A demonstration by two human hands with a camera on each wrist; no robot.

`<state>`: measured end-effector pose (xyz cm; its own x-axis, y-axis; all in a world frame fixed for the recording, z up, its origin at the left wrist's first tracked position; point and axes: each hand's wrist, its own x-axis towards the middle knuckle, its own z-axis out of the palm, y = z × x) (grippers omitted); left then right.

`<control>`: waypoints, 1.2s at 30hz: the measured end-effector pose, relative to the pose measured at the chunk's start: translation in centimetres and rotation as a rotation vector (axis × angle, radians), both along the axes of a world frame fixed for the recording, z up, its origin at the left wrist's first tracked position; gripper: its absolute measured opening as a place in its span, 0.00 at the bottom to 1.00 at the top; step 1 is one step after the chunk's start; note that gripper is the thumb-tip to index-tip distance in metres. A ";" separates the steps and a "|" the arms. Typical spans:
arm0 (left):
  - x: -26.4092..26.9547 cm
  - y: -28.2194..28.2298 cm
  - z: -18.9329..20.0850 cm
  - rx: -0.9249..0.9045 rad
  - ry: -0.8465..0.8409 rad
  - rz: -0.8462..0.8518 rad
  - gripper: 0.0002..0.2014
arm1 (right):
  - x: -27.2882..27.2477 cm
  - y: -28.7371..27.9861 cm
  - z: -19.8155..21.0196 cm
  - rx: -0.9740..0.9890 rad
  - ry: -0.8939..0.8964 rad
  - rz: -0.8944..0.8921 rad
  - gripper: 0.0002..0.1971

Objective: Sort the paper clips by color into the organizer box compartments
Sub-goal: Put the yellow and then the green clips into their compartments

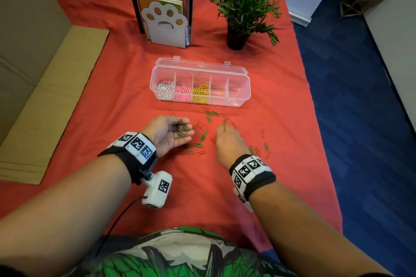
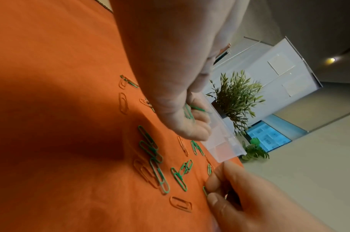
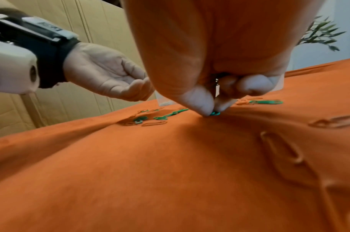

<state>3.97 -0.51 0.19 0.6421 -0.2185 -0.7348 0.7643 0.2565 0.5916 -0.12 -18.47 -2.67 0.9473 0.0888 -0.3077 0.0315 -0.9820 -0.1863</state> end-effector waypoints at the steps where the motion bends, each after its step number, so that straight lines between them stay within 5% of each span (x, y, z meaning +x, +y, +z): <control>1: 0.0 -0.2 -0.1 0.024 -0.008 -0.013 0.12 | -0.2 0.2 0.0 0.000 0.000 -0.005 0.15; 6: -0.5 -1.6 -1.3 0.407 -0.225 -0.170 0.13 | -1.3 0.3 -0.5 0.025 0.015 -0.036 0.15; 11: -1.3 -1.9 -2.6 1.048 -0.760 -0.686 0.06 | -1.7 -0.8 -1.6 0.136 0.015 -0.086 0.12; 15: -2.2 -2.5 -3.4 1.135 -0.887 -0.856 0.09 | -0.1 -3.1 -0.7 0.572 0.105 -0.482 0.08; 21: -2.3 -2.4 -3.8 1.093 -0.913 -0.826 0.05 | 0.9 -6.0 1.1 1.355 0.175 -1.005 0.12; 23: -2.2 -2.3 -3.9 1.040 -0.873 -0.752 0.01 | 1.5 -6.5 0.6 1.244 0.153 -1.010 0.10; 26: -1.8 -2.3 -3.8 0.835 -0.693 -0.549 0.06 | 2.1 -6.6 -0.4 0.550 0.079 -0.732 0.05; 28: -1.5 -2.4 -3.3 0.588 -0.514 -0.376 0.12 | 2.0 -6.0 -1.1 0.302 0.028 -0.608 0.10; 32: -1.2 -2.2 -1.4 0.132 -0.115 -0.036 0.12 | 1.9 -4.1 -1.9 0.147 -0.042 -0.389 0.16; 36: -0.8 -1.6 -1.0 -0.007 0.020 0.032 0.16 | 1.5 -2.7 -1.8 0.057 -0.083 -0.202 0.14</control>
